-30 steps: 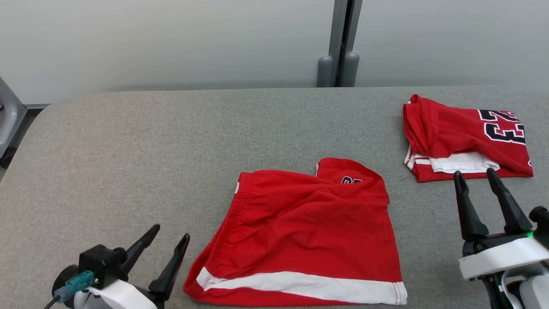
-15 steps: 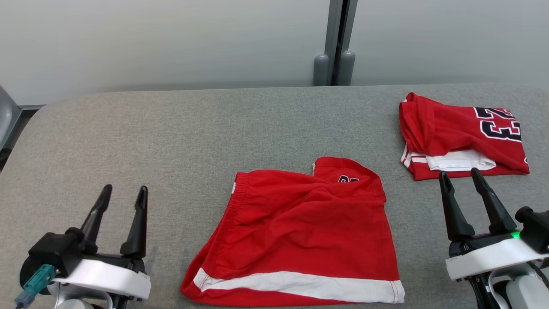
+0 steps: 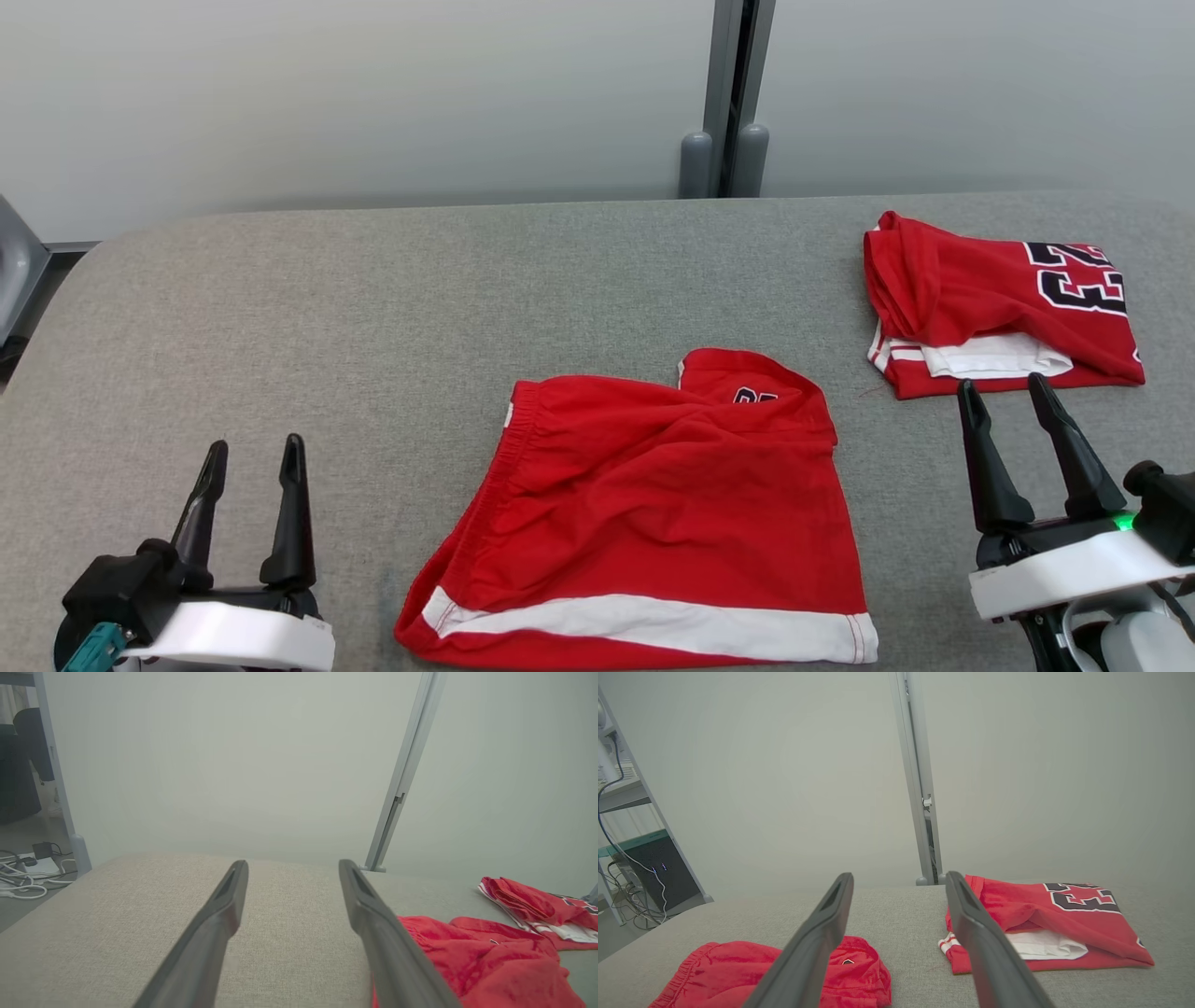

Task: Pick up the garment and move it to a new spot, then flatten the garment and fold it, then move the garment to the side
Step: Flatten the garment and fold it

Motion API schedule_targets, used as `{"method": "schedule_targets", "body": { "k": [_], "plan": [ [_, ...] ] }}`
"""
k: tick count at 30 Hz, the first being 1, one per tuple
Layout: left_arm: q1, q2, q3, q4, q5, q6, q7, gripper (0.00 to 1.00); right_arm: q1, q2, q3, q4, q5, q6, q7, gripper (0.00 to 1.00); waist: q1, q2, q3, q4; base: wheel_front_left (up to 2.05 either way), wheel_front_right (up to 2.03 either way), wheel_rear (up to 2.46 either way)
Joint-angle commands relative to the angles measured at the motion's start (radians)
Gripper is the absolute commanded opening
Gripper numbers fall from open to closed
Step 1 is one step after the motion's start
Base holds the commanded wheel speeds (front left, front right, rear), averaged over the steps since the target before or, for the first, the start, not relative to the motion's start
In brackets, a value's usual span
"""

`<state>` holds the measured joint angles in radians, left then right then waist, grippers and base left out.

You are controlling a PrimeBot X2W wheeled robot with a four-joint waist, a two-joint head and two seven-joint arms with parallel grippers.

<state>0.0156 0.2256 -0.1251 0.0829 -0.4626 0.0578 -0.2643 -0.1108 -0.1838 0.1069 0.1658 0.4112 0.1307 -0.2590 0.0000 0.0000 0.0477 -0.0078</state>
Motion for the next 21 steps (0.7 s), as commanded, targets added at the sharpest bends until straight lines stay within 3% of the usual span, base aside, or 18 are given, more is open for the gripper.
{"method": "schedule_targets", "body": {
  "k": [1,11,21],
  "plan": [
    [0.001,-0.004,0.012,0.003,0.010,-0.006,-0.001,1.00,0.016,0.000,-0.001,-0.007,-0.010,0.001,-0.006,1.00,0.0000,0.0000,-0.002,0.001,0.00,0.00,0.00],
    [0.006,-0.067,0.080,0.050,0.083,-0.084,-0.001,1.00,0.033,0.005,0.009,0.000,-0.018,0.000,-0.006,1.00,0.0000,0.0000,-0.014,0.003,0.00,0.00,0.00],
    [0.005,-0.100,0.119,0.077,0.124,-0.126,-0.001,1.00,0.035,0.003,0.017,0.011,-0.016,0.001,-0.006,1.00,0.0000,0.0000,-0.025,0.000,0.00,0.00,0.00]
  ]
}}
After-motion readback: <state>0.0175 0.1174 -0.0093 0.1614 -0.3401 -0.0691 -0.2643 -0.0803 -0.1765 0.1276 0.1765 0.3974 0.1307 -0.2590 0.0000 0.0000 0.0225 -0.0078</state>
